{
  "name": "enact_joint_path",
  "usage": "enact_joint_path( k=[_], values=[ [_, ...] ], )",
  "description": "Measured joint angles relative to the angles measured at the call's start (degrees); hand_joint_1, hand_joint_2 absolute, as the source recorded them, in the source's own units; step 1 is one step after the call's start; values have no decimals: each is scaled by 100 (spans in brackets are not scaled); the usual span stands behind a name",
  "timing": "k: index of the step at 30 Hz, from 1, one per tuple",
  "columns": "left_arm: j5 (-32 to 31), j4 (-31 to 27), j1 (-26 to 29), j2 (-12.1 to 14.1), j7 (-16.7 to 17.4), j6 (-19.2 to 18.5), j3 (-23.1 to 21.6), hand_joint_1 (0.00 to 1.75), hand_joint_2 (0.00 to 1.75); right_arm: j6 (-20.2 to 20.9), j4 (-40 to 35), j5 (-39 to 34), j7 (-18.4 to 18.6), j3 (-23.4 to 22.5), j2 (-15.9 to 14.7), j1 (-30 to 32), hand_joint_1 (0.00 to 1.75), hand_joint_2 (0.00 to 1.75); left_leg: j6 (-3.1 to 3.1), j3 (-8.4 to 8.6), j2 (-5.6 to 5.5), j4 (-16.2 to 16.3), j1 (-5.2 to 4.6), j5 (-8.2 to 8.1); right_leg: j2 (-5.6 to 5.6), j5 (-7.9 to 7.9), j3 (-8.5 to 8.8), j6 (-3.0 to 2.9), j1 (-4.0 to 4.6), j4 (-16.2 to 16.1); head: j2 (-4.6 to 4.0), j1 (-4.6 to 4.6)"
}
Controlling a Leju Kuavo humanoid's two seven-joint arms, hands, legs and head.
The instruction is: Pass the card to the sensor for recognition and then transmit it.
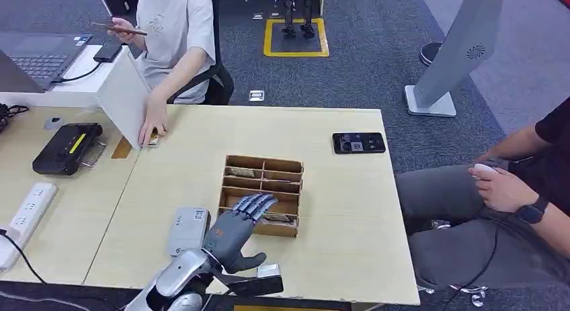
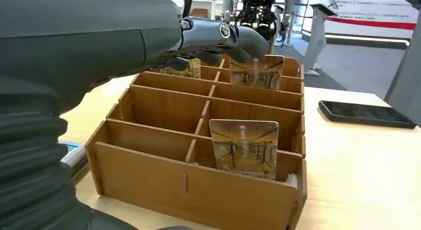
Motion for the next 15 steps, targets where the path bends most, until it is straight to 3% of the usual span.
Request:
enact_joint_path(
  k=[15],
  values=[
    [173,15,-1,-101,-50,2,0,0,175,2,-7,-33,7,15,0,0,0,175,0,1,0,0,0,0,0,0,0,0,0,0,0,2]
  ],
)
